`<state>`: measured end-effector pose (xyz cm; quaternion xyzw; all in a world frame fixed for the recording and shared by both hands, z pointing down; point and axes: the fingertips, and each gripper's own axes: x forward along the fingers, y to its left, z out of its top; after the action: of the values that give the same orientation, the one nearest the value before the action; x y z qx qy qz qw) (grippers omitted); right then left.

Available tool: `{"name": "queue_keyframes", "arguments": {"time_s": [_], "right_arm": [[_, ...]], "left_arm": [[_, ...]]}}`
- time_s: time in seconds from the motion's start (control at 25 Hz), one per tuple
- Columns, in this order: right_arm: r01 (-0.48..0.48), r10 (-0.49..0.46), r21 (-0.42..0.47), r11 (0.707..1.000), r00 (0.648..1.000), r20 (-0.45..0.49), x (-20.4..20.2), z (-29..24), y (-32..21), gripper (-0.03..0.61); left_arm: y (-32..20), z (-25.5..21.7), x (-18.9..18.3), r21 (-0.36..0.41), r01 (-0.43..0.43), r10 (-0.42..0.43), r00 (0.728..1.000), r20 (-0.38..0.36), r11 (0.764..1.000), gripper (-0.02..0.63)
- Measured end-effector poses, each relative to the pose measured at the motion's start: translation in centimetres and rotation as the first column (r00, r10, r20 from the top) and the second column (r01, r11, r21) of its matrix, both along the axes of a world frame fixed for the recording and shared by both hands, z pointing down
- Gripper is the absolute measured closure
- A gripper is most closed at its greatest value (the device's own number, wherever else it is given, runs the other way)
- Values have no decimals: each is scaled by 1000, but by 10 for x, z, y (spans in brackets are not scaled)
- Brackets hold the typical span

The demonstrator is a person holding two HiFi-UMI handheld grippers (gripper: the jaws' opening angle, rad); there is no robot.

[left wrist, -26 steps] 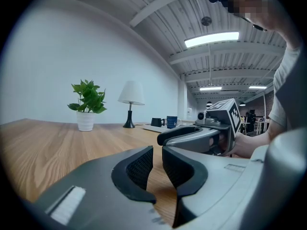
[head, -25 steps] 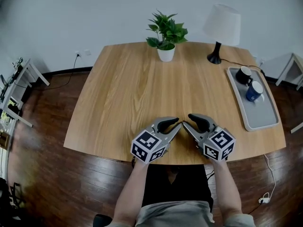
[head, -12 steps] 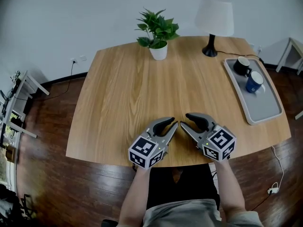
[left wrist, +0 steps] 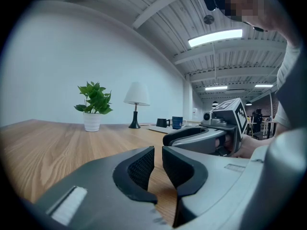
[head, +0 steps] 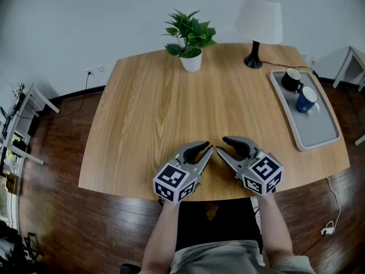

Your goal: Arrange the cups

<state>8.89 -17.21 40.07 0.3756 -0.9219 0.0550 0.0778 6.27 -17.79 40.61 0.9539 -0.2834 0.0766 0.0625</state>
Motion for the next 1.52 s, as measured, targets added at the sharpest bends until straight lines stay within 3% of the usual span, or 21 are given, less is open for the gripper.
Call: {"name": "queue_keyframes", "arguments": {"time_s": [1.52], "right_arm": [[-20,20,-8,1000,1000,-4,3,-1,-2,449]], "left_arm": [[0,-1,1,6,1,-1,1000,-1,1000,552]]}}
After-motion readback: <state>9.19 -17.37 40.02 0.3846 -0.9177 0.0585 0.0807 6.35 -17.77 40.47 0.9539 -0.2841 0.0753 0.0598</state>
